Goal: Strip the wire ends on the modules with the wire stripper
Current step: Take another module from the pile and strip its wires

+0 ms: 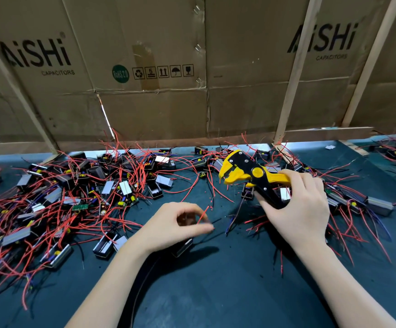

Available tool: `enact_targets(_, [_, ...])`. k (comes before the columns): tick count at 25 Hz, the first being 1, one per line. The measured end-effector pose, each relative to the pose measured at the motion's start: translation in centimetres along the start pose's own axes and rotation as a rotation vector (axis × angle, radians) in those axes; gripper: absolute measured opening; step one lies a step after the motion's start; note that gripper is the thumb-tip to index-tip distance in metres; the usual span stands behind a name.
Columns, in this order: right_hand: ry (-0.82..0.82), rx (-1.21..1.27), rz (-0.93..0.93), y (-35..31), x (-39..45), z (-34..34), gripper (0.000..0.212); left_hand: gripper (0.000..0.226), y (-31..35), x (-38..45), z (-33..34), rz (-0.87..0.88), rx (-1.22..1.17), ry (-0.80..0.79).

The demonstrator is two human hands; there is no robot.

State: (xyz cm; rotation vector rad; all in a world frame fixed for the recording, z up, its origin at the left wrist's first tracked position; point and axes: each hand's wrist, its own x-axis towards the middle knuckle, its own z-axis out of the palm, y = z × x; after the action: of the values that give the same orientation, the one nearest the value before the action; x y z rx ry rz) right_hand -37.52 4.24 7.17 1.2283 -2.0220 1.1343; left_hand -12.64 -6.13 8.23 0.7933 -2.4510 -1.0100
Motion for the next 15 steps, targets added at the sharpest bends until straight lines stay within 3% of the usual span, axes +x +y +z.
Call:
enact_targets(2, [0.029, 0.091, 0.062, -0.1, 0.3, -0.4, 0.058, 0.020, 0.2, -0.4, -0.9, -0.011, 0.042, -0.122])
enact_targets(3, [0.041, 0.136, 0.092, -0.2, 0.4, -0.6, 0.057, 0.023, 0.3, -0.4, -0.9, 0.001, 0.088, -0.110])
enact_targets(5, [0.066, 0.225, 0.140, -0.3, 0.7, -1.0, 0.056, 0.026, 0.9, -0.1, 0.0, 0.070, 0.126, 0.057])
enact_targets(7, [0.095, 0.310, 0.181, -0.4, 1.1, -1.4, 0.052, 0.003, 2.2, 0.1, 1.3, 0.137, -0.101, 0.197])
enact_targets(9, [0.112, 0.382, 0.223, -0.3, 1.3, -1.9, 0.052, 0.051, 3.4, 0.3, 2.2, 0.160, -0.271, 0.132])
enact_targets(11, [0.114, 0.428, 0.260, -0.3, 1.5, -2.1, 0.054, 0.072, 3.2, 0.2, 2.2, 0.182, -0.172, 0.089])
enact_targets(13, [0.121, 0.476, 0.279, -0.4, 1.5, -2.3, 0.055, 0.058, 2.5, 0.1, 1.3, 0.184, -0.030, 0.175])
enact_targets(15, [0.133, 0.571, 0.281, -0.9, 1.4, -2.6, 0.051, 0.035, 1.5, 0.0, -0.3, 0.161, 0.038, 0.404])
